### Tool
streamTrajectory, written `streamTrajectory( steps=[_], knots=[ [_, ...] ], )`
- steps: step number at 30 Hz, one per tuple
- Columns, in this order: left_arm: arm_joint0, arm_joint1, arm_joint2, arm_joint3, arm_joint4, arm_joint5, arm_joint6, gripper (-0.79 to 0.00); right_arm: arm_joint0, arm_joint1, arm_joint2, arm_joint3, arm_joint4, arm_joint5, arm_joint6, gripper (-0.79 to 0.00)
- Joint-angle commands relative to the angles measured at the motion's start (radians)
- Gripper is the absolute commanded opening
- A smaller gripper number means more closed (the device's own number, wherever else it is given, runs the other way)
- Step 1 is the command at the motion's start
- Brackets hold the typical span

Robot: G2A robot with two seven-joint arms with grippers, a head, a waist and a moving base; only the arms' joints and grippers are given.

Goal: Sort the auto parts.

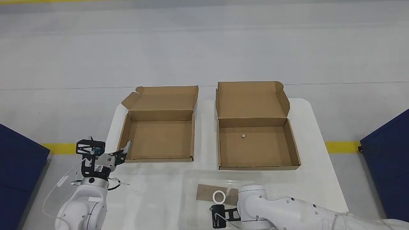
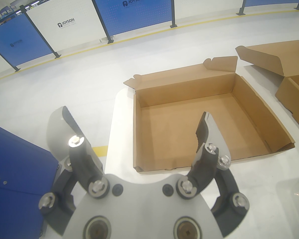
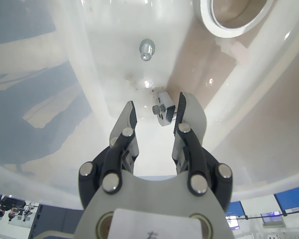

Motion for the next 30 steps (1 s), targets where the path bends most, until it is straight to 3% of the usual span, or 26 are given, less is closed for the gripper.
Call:
streamTrajectory(
  steps=[1,7,10,12,30],
  knots=[
    [0.0,0.0,0.0,0.0,0.0,0.0,0.0,0.0,0.001,0.0,-0.001,0.0,-0.001,0.006,0.006,-0.434],
    [0.0,0.0,0.0,0.0,0.0,0.0,0.0,0.0,0.006,-0.002,-0.009,0.011,0.003,0.012,0.012,-0.465],
    [0.0,0.0,0.0,0.0,0.0,0.0,0.0,0.0,0.01,-0.004,-0.011,0.02,0.011,0.009,0.009,-0.613],
    [0.0,0.0,0.0,0.0,0.0,0.0,0.0,0.0,0.01,-0.006,-0.008,0.026,0.017,0.006,0.006,-0.785],
    [0.0,0.0,0.0,0.0,0.0,0.0,0.0,0.0,-0.009,-0.003,0.024,-0.018,0.003,-0.004,-0.004,-0.785]
  ],
)
